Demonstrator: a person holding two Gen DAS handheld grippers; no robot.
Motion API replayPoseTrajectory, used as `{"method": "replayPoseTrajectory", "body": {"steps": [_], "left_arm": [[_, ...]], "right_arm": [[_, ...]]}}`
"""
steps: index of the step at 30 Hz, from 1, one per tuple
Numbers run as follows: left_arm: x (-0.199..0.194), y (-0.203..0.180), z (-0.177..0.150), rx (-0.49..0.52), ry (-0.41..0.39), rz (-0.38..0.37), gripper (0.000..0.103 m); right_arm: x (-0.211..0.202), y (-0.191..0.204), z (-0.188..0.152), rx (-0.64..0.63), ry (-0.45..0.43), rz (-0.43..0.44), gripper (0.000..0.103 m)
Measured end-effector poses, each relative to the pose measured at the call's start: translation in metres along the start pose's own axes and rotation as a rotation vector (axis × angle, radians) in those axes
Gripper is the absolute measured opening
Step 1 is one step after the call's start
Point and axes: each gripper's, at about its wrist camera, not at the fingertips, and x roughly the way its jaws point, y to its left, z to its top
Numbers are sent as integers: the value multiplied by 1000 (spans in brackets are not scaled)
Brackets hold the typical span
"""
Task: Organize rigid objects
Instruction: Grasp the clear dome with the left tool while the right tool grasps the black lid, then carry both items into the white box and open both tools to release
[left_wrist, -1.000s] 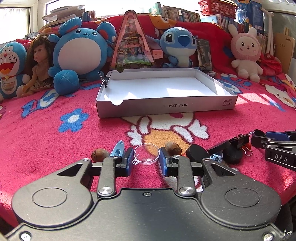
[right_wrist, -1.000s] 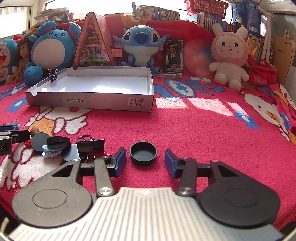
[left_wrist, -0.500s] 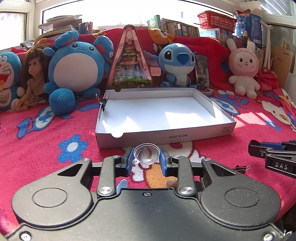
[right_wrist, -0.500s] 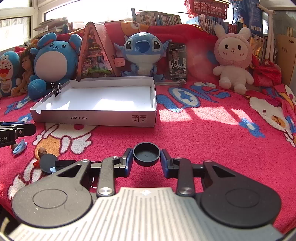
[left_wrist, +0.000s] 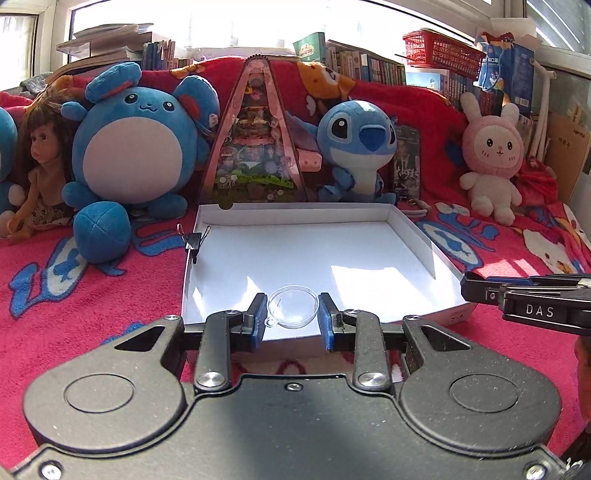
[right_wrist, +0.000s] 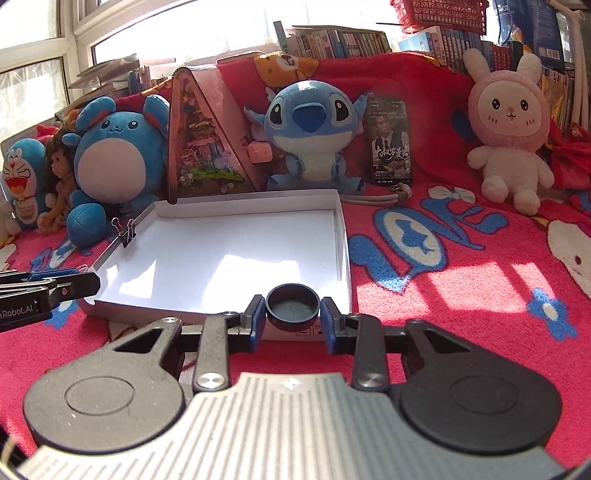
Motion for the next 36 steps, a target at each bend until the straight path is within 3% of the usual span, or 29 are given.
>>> {"method": "replayPoseTrajectory", "body": {"steps": [9,17,36], "left_arm": [[59,7,19,-37,135,-8,28],[97,2,36,-23,221,9,28],[137,0,31,-23,240,83,28]], "right_arm": [[46,8,26,-31,85,-9,38],[88,9,46,-3,218,-17,38],[126,13,48,-15,260,-40,38]]}}
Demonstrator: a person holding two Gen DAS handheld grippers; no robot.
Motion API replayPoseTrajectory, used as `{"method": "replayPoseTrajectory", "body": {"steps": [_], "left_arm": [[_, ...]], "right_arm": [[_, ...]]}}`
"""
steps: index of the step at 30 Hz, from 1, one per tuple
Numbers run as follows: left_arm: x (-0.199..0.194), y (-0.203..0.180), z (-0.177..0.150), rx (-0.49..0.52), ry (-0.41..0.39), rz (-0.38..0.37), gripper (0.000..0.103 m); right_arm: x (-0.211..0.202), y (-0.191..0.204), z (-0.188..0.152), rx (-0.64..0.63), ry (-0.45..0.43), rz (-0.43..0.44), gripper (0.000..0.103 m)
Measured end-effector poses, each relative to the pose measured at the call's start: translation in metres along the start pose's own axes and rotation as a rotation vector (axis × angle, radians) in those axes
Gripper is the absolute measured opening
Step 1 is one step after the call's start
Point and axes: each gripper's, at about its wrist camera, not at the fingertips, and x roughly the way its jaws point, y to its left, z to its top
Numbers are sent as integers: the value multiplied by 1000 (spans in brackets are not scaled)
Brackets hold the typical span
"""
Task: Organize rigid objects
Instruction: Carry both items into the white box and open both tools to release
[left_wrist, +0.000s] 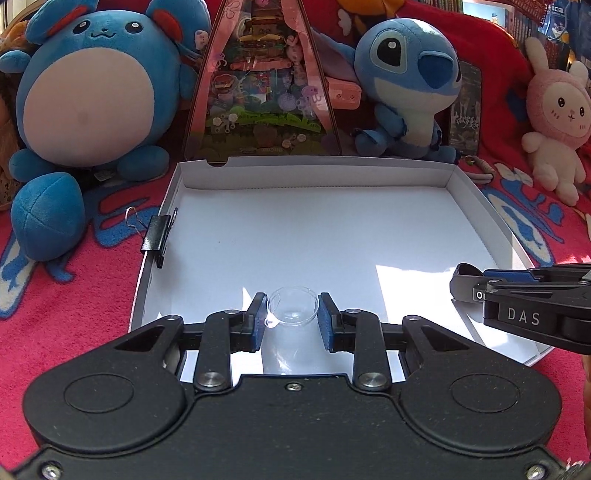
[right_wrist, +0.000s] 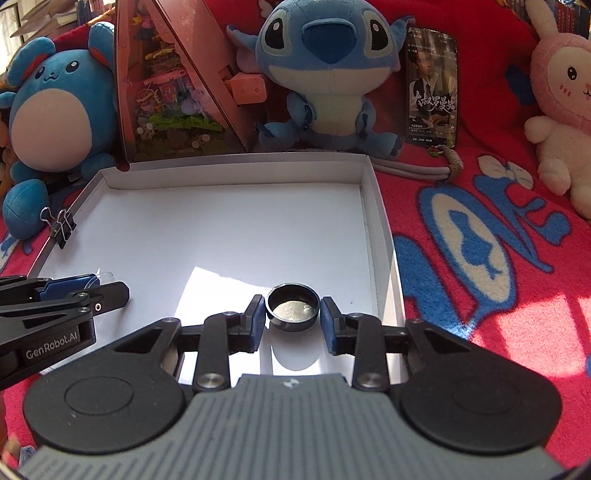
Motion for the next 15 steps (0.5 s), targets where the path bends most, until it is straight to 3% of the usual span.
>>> {"method": "replayPoseTrajectory", "body": {"steps": [15], "left_arm": [[0,-4,-4,18,-24,14,28]], "right_arm": [[0,2,-4,-20,-10,-3,39]]}}
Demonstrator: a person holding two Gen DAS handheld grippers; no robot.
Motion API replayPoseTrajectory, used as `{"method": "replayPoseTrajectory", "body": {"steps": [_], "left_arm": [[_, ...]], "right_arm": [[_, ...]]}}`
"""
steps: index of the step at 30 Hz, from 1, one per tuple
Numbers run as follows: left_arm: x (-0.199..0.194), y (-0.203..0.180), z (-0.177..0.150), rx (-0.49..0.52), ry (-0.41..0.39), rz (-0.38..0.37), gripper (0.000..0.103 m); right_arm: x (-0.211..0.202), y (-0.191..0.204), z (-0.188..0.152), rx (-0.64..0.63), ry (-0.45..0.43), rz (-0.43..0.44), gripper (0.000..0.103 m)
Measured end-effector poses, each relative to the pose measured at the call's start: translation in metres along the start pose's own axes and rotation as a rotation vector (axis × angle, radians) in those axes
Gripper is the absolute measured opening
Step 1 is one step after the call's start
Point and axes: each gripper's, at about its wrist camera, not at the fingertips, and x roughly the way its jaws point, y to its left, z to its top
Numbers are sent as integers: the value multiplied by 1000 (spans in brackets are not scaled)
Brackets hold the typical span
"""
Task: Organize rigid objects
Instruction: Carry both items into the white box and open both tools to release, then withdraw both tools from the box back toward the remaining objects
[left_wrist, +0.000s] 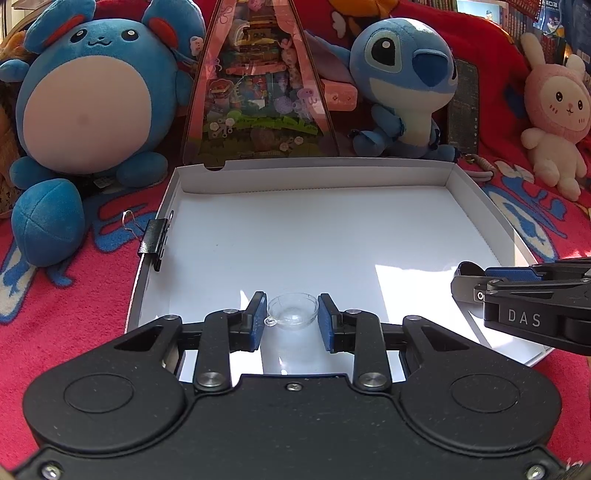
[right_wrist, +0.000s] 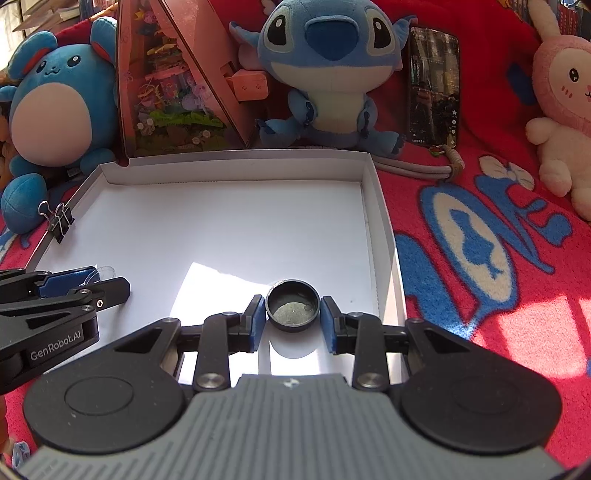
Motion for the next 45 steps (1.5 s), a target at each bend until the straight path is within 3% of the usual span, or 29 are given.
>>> {"method": "replayPoseTrajectory", "body": {"steps": [7,8,23,30,38,45], "left_arm": [[-3,1,-2,-17,-8,-9,43],[-4,1,-2,-17,-6,-10,45],[-45,-7,-15,44,-89,-19,76],[-70,-11,-28,81,-143,-25,84],[-91,-6,-45,70,-148,-57,87],[-104,-6,-61,66,-152,-81,88]], "right_arm": [[-3,-4,-4,9,-11,18,44],[-3,-5,-4,13,-15,22,54],[-39,-13,-18,-15,-129,65,80],[-63,-13,-31,-34,-183,87,89],[-82,-11,-50,-69,-224,82,102],[-97,-10,-67,-85,-246,99,103]]}}
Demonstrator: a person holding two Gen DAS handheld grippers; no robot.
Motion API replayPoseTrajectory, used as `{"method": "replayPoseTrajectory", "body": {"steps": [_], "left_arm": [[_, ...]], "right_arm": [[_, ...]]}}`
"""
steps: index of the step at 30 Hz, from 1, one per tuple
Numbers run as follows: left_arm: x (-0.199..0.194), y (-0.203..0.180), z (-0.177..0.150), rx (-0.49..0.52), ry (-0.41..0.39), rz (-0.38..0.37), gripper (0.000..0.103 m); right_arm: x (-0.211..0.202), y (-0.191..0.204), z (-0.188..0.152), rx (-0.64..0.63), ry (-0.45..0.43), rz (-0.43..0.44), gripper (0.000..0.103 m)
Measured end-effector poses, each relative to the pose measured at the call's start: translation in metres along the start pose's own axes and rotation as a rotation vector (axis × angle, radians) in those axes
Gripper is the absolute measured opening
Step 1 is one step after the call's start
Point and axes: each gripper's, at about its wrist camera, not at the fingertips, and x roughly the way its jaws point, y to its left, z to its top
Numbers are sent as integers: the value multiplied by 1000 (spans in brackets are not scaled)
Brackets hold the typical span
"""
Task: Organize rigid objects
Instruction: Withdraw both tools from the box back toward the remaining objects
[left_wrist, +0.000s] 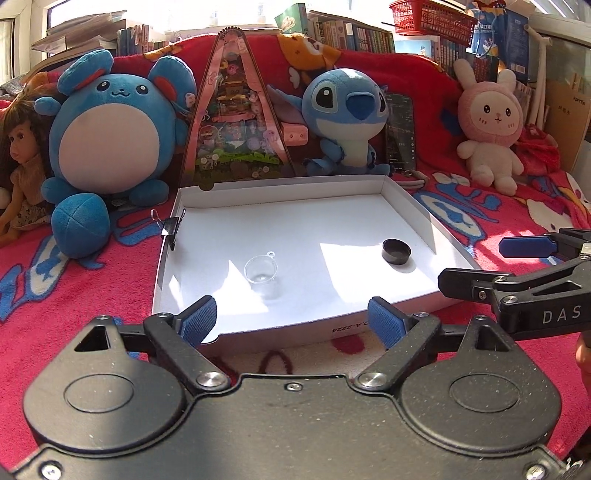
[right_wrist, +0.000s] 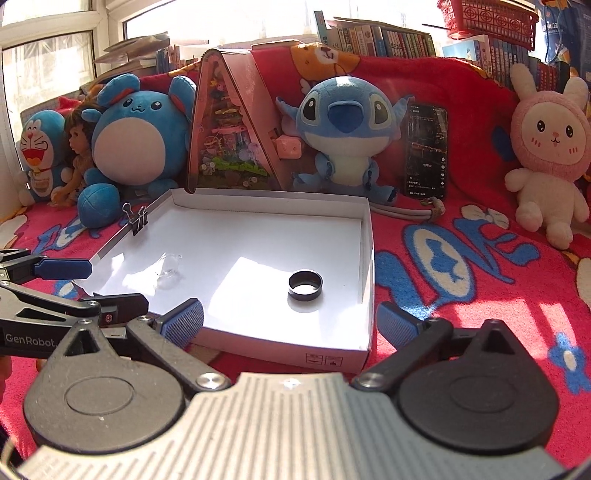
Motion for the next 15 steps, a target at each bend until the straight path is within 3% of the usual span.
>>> {"method": "replayPoseTrajectory", "body": {"steps": [15], "left_arm": [[-35,-2,-36,-29,-32,12,89]], "right_arm": [[-32,11,-32,-41,-46,11,103]]}}
